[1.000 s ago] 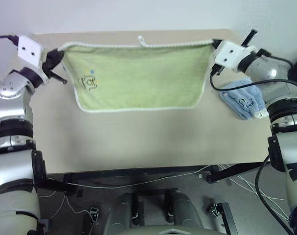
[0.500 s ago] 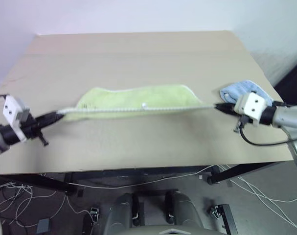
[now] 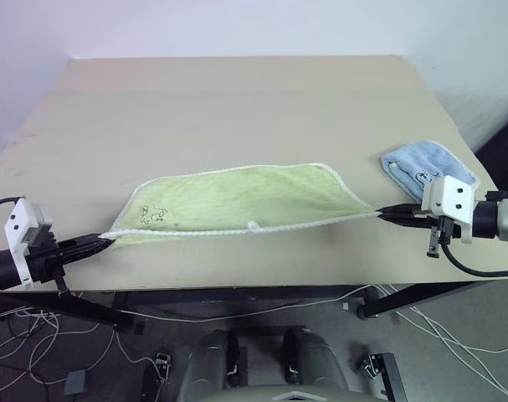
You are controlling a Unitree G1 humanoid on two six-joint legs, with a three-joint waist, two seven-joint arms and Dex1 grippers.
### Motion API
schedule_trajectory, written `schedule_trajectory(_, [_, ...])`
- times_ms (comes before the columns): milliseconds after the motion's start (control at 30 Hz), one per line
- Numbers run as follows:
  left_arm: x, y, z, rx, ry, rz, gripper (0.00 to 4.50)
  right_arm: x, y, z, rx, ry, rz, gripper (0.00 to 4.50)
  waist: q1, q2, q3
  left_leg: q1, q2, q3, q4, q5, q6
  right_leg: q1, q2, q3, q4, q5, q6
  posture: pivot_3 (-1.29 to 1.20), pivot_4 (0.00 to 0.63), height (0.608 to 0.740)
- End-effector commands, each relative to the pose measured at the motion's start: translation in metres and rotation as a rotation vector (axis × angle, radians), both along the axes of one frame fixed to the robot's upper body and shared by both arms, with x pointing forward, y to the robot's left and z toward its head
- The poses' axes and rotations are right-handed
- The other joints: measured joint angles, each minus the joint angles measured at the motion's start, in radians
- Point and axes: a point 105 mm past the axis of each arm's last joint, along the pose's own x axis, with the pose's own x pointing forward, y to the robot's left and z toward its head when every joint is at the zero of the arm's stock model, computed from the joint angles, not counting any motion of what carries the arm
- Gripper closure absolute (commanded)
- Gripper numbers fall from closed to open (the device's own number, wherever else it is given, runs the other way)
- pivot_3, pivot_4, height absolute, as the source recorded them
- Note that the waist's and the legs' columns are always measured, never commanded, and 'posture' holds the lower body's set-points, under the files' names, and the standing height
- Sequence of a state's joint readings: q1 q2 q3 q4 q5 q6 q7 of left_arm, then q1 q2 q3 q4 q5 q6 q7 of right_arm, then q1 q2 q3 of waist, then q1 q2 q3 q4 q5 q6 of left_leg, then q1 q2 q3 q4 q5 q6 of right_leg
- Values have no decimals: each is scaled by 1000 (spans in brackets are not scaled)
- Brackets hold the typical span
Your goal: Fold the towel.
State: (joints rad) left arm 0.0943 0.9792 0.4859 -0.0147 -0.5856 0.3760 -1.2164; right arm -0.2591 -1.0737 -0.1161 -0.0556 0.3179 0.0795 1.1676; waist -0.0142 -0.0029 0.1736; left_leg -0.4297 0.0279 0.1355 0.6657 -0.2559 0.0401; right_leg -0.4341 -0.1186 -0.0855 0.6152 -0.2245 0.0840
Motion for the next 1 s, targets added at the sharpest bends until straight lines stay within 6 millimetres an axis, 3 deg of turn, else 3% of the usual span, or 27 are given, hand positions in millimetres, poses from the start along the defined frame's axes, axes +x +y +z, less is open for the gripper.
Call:
schedule_trajectory(33, [24,8,6,53,-85,81,4500,29,0,7,-24,-119,-60,4439,0,0,0,0,0,0,0,0,-1,0,0,0,0,0,0,0,150,740])
schedule_trajectory(233, [68,16,-5,94,-157,209,4500,82,8,6,-14,-210,-145,4439,-1,0,0,-1,-1,2,0,4,-1,2,3,0,1,3,2,0,150,740])
schedule_trajectory(533, [112,12,-13,165,-235,270,4500,128,22,-5,-7,-223,-196,4439,-3,-1,0,-3,-1,6,1,4,0,2,5,0,1,3,3,0,150,740])
schedule_trajectory(733, [133,10,-10,161,-275,314,4500,140,24,-10,-3,-220,-229,4439,-6,-1,0,-3,-1,7,1,5,0,2,5,0,1,3,3,0,150,740])
schedule_trajectory(1000, [141,19,-27,214,-229,373,4500,148,23,-17,13,-226,-285,4439,-9,-1,0,-3,0,8,1,5,-1,2,6,0,2,2,3,0,150,740])
